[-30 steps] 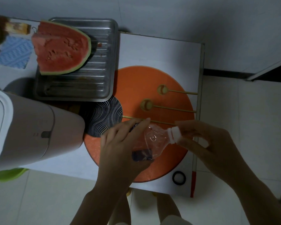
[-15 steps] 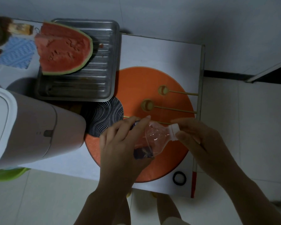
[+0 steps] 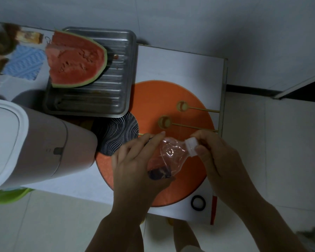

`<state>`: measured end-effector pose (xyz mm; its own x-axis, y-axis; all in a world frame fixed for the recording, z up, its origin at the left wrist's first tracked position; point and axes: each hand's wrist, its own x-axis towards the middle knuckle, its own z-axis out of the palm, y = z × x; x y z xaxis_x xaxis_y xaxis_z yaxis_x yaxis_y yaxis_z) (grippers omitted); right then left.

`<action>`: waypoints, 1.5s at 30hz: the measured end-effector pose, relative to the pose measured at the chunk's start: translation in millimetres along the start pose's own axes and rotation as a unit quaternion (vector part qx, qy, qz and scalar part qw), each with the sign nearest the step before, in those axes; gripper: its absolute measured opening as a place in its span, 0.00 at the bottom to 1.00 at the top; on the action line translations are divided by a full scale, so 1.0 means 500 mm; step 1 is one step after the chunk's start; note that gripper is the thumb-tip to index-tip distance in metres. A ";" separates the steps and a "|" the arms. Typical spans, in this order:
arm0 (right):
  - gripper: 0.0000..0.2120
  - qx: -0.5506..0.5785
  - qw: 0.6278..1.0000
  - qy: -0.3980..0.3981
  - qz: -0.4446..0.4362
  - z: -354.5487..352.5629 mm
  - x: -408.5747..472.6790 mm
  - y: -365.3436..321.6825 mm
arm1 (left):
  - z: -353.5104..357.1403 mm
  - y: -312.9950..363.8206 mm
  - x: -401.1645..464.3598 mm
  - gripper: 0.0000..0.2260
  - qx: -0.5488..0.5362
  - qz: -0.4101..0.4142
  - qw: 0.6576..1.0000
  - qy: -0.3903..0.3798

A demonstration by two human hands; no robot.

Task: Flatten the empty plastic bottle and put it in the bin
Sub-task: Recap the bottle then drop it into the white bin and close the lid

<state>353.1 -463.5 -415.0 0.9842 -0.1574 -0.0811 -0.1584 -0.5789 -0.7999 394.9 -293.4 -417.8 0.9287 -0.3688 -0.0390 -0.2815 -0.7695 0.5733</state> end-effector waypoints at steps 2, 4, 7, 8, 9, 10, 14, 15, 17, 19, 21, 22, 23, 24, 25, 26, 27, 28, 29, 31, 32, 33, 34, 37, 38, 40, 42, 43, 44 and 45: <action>0.14 0.013 1.000 0.001 0.017 -0.004 -0.001 -0.016 | -0.016 0.008 0.003 0.39 0.013 0.005 1.000 0.003; 0.12 0.031 0.999 0.001 0.030 -0.014 -0.004 -0.035 | -0.036 0.016 0.004 0.40 0.021 0.014 1.000 0.006; 0.09 0.064 0.998 0.004 0.028 -0.040 -0.010 -0.075 | -0.075 0.031 0.001 0.41 0.022 0.030 0.999 0.009; 0.09 0.076 0.997 0.004 0.021 -0.052 -0.011 -0.090 | -0.092 0.037 0.000 0.41 0.022 0.033 0.999 0.010; 0.09 0.090 0.996 0.004 0.013 -0.066 -0.012 -0.107 | -0.111 0.045 -0.002 0.41 0.019 0.035 0.999 0.010; 0.09 0.101 0.995 0.004 0.006 -0.081 -0.012 -0.126 | -0.133 0.054 -0.005 0.41 0.014 0.036 0.999 0.010; 0.08 0.098 0.995 -0.008 -0.024 -0.140 -0.008 -0.206 | -0.232 0.093 -0.020 0.42 -0.009 0.027 1.000 -0.010; 0.08 0.085 0.996 -0.013 -0.032 -0.151 -0.006 -0.226 | -0.258 0.101 -0.026 0.44 -0.012 0.022 1.000 -0.018; 0.06 0.067 0.997 -0.015 -0.044 -0.169 -0.004 -0.262 | -0.307 0.112 -0.040 0.46 -0.011 0.019 1.000 -0.018; 0.05 0.056 0.996 -0.012 -0.064 -0.181 -0.004 -0.298 | -0.352 0.120 -0.058 0.46 -0.017 0.024 1.000 -0.007; 0.05 0.045 0.994 -0.010 -0.095 -0.186 -0.008 -0.335 | -0.388 0.125 -0.081 0.45 -0.016 0.023 1.000 0.008; 0.06 0.033 0.993 -0.012 -0.111 -0.186 -0.010 -0.352 | -0.403 0.126 -0.094 0.44 -0.010 0.020 0.999 0.025; 0.09 0.018 0.992 -0.016 -0.127 -0.185 -0.012 -0.368 | -0.415 0.124 -0.106 0.43 -0.002 0.017 0.999 0.043; 0.11 0.004 0.990 -0.022 -0.138 -0.181 -0.014 -0.383 | -0.427 0.123 -0.118 0.43 0.008 0.013 0.998 0.059; 0.11 -0.006 0.989 -0.029 -0.146 -0.174 -0.015 -0.396 | -0.439 0.120 -0.129 0.43 0.019 0.010 0.997 0.074; 0.09 -0.010 0.988 -0.037 -0.150 -0.166 -0.016 -0.409 | -0.450 0.116 -0.139 0.43 0.029 0.007 0.996 0.089; 0.07 -0.009 0.987 -0.042 -0.153 -0.157 -0.016 -0.421 | -0.460 0.109 -0.149 0.43 0.038 0.004 0.994 0.102; 0.06 -0.004 0.986 -0.046 -0.158 -0.146 -0.016 -0.435 | -0.469 0.099 -0.159 0.42 0.042 -0.001 0.993 0.113; 0.06 0.003 0.985 -0.051 -0.166 -0.132 -0.016 -0.449 | -0.479 0.086 -0.169 0.42 0.040 -0.008 0.991 0.124; 0.05 0.016 0.982 -0.068 -0.177 -0.099 -0.015 -0.484 | -0.496 0.052 -0.192 0.41 0.014 -0.024 0.990 0.137; 0.05 0.020 0.980 -0.082 -0.181 -0.079 -0.014 -0.503 | -0.504 0.031 -0.205 0.42 -0.005 -0.033 0.989 0.141; 0.05 0.024 0.977 -0.096 -0.187 -0.056 -0.012 -0.521 | -0.512 0.008 -0.219 0.42 -0.026 -0.045 0.988 0.145; 0.06 0.028 0.975 -0.108 -0.194 -0.032 -0.010 -0.539 | -0.522 -0.019 -0.234 0.42 -0.044 -0.058 0.986 0.150; 0.09 0.020 0.969 -0.134 -0.208 0.054 0.007 -0.585 | -0.559 -0.110 -0.277 0.42 -0.087 -0.102 0.974 0.180; 0.11 0.011 0.968 -0.139 -0.207 0.087 0.016 -0.599 | -0.576 -0.145 -0.291 0.42 -0.098 -0.114 0.970 0.193; 0.13 -0.021 0.968 -0.154 -0.199 0.162 0.039 -0.621 | -0.610 -0.217 -0.312 0.42 -0.112 -0.141 0.962 0.206; 0.18 -0.094 0.960 -0.187 -0.185 0.245 0.062 -0.634 | -0.644 -0.288 -0.326 0.42 -0.124 -0.160 0.957 0.210; 0.22 -0.150 0.949 -0.208 -0.182 0.285 0.071 -0.637 | -0.658 -0.321 -0.331 0.42 -0.129 -0.166 0.955 0.210; 0.24 -0.209 0.934 -0.228 -0.181 0.323 0.078 -0.637 | -0.672 -0.352 -0.334 0.42 -0.134 -0.172 0.954 0.207; 0.26 -0.260 0.916 -0.245 -0.179 0.357 0.083 -0.636 | -0.685 -0.381 -0.336 0.42 -0.138 -0.177 0.953 0.204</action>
<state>458.2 -143.0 -270.3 0.8771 0.4225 -0.2286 0.2916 -0.8465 -0.4454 375.2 93.7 -240.0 0.9861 0.1653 0.0185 0.0894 -0.6203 0.7793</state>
